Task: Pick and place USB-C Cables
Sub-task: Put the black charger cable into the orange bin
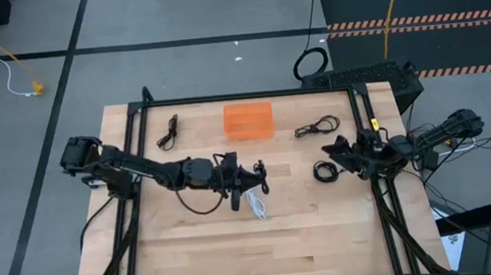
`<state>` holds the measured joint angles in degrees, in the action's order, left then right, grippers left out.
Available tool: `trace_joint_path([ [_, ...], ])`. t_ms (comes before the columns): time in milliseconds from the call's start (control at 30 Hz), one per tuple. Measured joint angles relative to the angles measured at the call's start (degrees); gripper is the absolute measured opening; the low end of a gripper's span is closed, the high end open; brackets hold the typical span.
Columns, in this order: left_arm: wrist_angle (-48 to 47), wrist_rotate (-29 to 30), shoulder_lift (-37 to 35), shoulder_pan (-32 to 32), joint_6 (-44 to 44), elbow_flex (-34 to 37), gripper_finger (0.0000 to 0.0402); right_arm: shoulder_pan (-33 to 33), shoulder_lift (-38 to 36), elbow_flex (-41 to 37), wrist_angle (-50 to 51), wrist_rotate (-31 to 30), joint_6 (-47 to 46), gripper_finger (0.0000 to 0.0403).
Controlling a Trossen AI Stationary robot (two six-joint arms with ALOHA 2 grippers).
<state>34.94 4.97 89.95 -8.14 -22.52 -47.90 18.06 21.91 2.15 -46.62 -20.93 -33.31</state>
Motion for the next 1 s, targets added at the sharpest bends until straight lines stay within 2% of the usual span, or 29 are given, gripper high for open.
trace_joint_path([
  [167,-3.28,-0.35,-0.01,3.15,0.58,-3.84,0.0030,-1.36,-0.02,1.15,-0.44,0.08,2.04,0.0224],
  [400,-3.94,-4.09,-0.02,7.82,1.51,-6.58,0.0030,-4.77,2.94,10.83,14.54,-0.09,11.09,0.0224],
  [600,-3.99,-6.88,-0.02,11.33,1.64,-9.19,0.0030,-7.57,5.49,13.44,16.44,-7.22,18.22,0.0222],
  [667,-4.44,-7.02,-0.02,12.03,2.24,-10.21,0.0030,-8.43,5.96,13.46,16.50,-7.79,19.12,0.0216],
  [1000,-12.20,-7.10,-0.02,14.39,5.81,-16.39,0.0030,-14.34,13.29,16.72,15.60,1.37,15.51,0.0207],
])
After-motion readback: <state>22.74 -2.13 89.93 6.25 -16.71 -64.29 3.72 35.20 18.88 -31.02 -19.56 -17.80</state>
